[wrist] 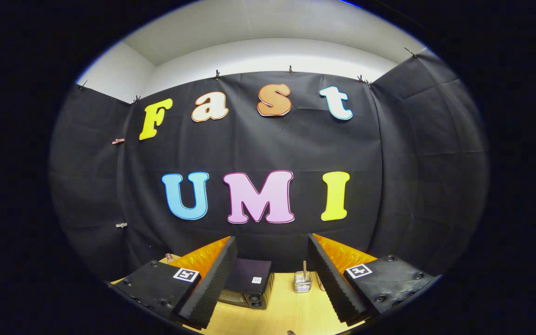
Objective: Open the toaster oven, put the food inside, and close the toaster oven door.
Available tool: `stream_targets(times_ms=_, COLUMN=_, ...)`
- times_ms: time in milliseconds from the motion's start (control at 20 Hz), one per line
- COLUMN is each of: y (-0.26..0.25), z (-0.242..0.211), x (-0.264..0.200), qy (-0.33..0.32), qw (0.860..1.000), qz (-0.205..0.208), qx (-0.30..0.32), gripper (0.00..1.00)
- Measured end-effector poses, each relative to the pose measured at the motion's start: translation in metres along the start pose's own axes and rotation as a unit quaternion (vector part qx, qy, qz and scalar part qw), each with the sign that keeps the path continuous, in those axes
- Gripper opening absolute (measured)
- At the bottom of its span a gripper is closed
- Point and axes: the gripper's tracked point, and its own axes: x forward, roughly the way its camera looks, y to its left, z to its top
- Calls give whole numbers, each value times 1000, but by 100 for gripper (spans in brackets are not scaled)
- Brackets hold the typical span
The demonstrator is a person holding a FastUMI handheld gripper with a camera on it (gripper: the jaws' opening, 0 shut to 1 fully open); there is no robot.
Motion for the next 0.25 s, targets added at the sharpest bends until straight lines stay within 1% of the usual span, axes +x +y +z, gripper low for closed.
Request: stream_targets(times_ms=250, y=6, z=-1, x=2, qy=3, qw=1000, qz=8, qx=-2, gripper=98)
